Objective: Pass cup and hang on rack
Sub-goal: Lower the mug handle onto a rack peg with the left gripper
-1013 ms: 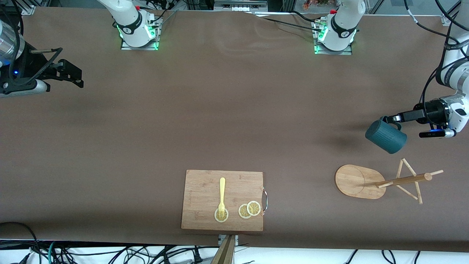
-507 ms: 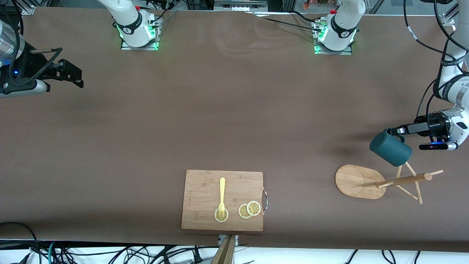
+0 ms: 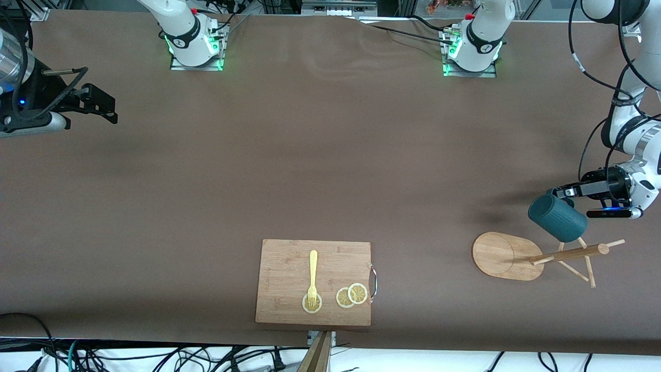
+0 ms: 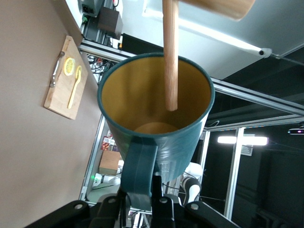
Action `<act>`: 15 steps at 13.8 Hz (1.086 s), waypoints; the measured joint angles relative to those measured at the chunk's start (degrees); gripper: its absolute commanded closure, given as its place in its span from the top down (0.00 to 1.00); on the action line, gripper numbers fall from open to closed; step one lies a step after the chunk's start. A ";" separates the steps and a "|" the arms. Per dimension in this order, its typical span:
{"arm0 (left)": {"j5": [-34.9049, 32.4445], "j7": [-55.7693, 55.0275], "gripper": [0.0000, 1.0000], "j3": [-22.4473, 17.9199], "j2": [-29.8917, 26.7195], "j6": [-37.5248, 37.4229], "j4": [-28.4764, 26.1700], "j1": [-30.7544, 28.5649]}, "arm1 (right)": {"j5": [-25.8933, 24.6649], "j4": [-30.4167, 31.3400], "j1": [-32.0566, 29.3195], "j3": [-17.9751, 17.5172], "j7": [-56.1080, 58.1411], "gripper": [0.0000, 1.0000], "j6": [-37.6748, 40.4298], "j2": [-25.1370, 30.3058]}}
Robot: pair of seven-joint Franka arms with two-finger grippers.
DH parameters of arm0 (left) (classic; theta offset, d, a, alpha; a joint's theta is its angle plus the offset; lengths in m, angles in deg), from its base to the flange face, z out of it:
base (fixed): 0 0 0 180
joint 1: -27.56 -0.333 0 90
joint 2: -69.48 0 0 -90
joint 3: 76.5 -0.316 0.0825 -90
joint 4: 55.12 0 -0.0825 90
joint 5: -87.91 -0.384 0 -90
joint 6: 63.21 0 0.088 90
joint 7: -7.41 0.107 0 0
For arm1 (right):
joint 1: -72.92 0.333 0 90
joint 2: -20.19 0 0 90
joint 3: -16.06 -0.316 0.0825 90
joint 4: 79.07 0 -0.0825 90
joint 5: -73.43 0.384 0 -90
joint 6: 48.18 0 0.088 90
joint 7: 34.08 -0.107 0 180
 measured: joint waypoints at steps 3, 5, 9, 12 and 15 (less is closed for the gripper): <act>1.88 0.00 0.00 0.00 0.89 -0.78 0.13 -0.07 | 0.00 0.00 0.00 0.00 0.00 1.00 -0.01 0.00; 2.84 0.00 0.00 0.00 2.01 -1.21 0.41 -0.26 | 0.00 0.00 0.00 -0.01 0.00 1.00 -0.02 0.00; 4.46 0.00 0.00 0.03 4.43 -2.44 1.55 -0.79 | 0.00 0.00 0.00 -0.06 0.00 1.00 -0.08 -0.23; 5.49 0.00 0.00 0.06 5.57 -3.09 2.08 -1.17 | 0.00 0.00 0.00 -0.06 0.01 1.00 -0.22 -0.54; 6.11 0.02 0.00 0.09 6.47 -3.40 2.65 -1.61 | 0.00 -0.01 0.00 -0.07 0.02 1.00 -0.88 -0.75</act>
